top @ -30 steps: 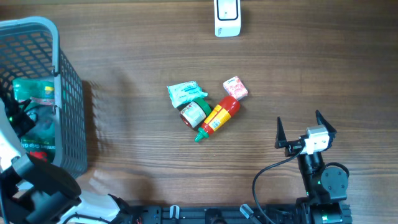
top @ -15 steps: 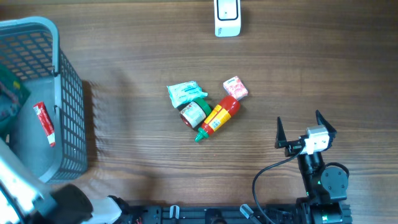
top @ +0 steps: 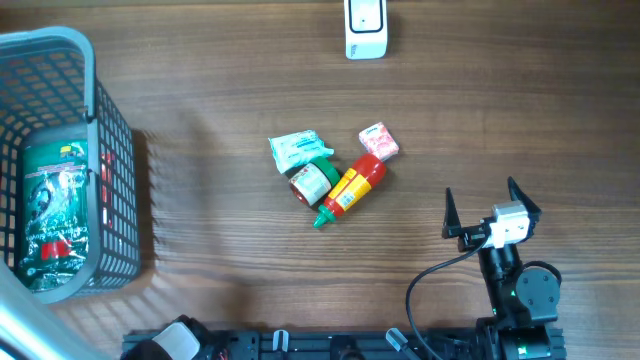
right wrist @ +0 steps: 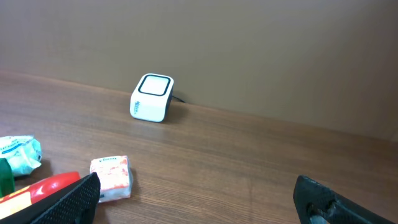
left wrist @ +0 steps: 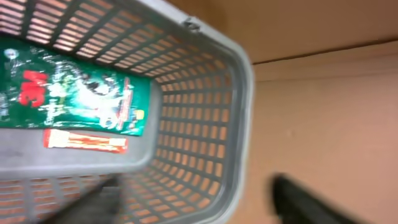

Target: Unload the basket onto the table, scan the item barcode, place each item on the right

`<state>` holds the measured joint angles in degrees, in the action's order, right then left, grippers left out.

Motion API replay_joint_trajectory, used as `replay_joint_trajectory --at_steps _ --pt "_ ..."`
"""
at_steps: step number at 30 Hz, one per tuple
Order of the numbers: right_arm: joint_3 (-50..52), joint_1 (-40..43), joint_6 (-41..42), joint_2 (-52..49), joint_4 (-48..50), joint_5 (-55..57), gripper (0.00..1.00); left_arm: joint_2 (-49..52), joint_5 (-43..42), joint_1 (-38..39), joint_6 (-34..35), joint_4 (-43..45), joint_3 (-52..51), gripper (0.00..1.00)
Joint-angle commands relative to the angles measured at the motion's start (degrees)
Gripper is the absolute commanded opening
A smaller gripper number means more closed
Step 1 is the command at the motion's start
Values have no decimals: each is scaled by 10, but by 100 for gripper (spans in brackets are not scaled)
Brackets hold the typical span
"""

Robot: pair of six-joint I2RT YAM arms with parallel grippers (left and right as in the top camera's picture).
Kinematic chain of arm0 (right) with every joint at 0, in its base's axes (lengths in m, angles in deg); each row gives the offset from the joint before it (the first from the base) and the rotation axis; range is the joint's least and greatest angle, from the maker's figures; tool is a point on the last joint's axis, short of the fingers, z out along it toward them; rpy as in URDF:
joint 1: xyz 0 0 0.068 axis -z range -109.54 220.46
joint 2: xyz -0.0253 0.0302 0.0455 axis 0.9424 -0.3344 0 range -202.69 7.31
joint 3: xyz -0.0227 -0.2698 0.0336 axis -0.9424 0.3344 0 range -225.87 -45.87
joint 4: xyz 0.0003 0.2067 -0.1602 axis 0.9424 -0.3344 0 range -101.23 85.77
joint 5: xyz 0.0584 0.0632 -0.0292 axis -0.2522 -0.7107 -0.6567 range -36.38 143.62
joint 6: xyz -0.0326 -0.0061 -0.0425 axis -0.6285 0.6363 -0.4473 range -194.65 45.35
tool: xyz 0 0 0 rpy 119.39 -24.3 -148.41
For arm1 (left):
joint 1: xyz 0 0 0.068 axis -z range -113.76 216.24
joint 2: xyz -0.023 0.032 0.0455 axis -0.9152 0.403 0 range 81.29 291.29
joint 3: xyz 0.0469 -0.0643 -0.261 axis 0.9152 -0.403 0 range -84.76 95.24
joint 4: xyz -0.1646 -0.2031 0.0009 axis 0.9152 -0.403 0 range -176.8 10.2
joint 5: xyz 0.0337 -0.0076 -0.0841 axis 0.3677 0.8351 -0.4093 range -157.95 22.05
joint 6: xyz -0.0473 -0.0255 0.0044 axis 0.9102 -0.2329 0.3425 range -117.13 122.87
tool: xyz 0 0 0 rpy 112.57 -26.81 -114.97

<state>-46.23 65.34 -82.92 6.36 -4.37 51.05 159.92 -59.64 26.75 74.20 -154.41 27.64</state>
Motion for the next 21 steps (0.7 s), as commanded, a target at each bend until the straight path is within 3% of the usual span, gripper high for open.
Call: replay_joint_trajectory --at_steps 1,5,10,12,15,21 --pt "0 -2 -7 -1 1 -5 100 55 14 2 -1 -16 3 100" --pt "0 -2 -7 -1 1 -5 100 116 17 2 44 -49 3 100" --pt "0 -2 -7 -1 1 -5 100 209 17 2 214 -112 3 100" --pt "0 -2 -7 -1 2 -5 100 250 -25 2 269 -116 3 100" --pt "0 -2 -7 -1 1 -5 100 301 -82 3 260 -99 3 100" --pt "0 -2 -7 -1 1 -5 100 401 -58 3 296 -99 -7 100"
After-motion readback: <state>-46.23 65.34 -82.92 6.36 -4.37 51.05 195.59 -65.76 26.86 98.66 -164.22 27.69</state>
